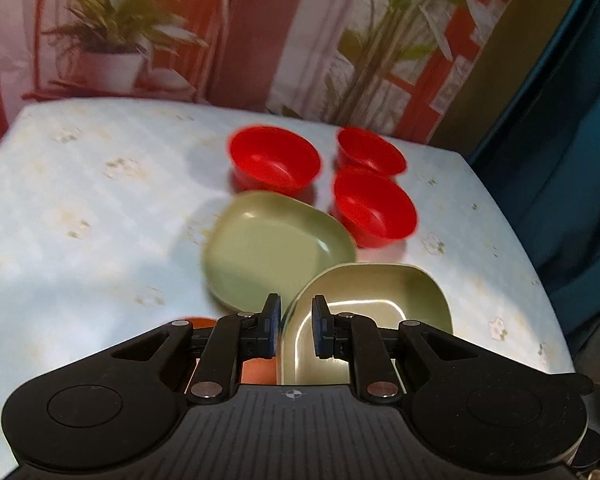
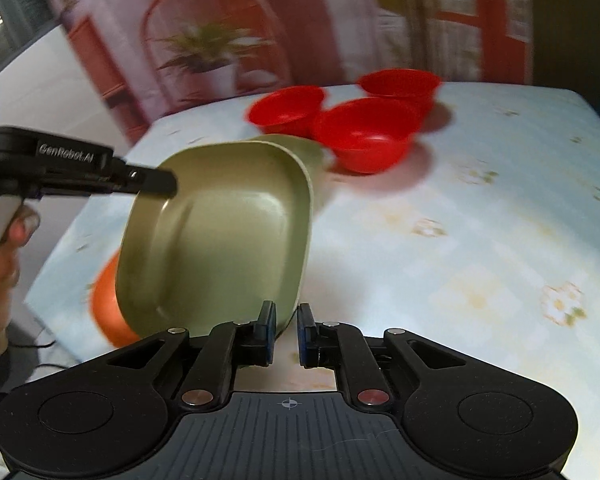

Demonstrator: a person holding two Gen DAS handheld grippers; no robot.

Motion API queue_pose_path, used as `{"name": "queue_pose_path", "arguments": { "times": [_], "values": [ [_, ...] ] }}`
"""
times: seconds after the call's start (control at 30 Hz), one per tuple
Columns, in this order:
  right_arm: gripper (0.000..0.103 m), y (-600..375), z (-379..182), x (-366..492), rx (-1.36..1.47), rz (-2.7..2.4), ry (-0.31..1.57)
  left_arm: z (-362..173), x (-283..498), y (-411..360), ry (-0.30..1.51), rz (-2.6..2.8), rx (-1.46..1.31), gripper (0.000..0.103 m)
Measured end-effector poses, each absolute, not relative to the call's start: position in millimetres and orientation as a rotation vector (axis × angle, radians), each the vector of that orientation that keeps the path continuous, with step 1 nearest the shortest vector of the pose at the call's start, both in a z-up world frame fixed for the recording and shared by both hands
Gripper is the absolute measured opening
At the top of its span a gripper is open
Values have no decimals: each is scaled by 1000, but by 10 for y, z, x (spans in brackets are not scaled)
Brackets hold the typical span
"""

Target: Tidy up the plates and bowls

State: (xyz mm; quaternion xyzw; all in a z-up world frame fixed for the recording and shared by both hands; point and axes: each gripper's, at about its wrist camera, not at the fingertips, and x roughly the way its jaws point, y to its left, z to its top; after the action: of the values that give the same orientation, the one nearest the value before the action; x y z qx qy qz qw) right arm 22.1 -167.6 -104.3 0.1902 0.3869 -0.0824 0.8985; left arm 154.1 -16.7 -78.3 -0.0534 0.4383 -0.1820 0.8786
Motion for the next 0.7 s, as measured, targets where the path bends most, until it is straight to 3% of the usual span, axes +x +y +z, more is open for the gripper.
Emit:
{"name": "queue_pose_path", "arguments": {
  "times": [0.27, 0.7],
  "values": [
    [13, -1282, -881, 734, 352, -23, 871, -760, 1606, 332, 914, -287, -119, 17],
    [14, -922, -1072, 1103, 315, 43, 1003, -1086, 1670, 600, 974, -259, -103, 18]
  ]
}}
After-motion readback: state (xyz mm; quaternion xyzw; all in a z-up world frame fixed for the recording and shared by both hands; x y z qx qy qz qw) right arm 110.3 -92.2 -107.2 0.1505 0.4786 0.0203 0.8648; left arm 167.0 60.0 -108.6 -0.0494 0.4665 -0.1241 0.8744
